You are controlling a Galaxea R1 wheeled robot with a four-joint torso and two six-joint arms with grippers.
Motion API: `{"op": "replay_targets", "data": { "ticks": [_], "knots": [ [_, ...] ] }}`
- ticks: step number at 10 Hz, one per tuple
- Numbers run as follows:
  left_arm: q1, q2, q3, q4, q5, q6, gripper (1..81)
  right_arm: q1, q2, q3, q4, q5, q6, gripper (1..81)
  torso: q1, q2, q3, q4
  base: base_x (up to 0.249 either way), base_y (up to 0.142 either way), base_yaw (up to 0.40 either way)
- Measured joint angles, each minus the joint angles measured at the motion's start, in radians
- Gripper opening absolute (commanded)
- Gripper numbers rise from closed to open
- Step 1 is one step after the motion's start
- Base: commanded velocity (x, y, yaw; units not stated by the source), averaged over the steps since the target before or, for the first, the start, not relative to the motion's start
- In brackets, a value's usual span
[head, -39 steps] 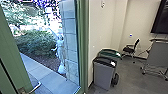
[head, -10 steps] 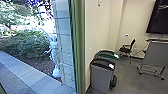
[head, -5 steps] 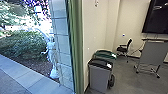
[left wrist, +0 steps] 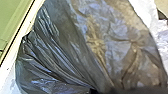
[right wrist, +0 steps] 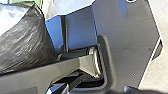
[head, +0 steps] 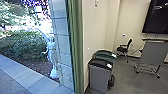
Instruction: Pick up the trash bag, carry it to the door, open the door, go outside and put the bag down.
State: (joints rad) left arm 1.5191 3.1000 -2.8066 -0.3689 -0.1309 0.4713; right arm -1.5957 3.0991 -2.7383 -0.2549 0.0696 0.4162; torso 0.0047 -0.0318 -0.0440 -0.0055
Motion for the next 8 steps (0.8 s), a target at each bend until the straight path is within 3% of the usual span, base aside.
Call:
{"op": "replay_targets", "data": {
  "ticks": [8],
  "knots": [
    [0.001,-0.003,-0.003,0.000,-0.004,0.000,1.0,0.000,-0.001,0.000,-0.001,0.000,-0.002,81.1,0.000,0.000,0.000,0.000,0.000,0.000,0.319]
  ]
}}
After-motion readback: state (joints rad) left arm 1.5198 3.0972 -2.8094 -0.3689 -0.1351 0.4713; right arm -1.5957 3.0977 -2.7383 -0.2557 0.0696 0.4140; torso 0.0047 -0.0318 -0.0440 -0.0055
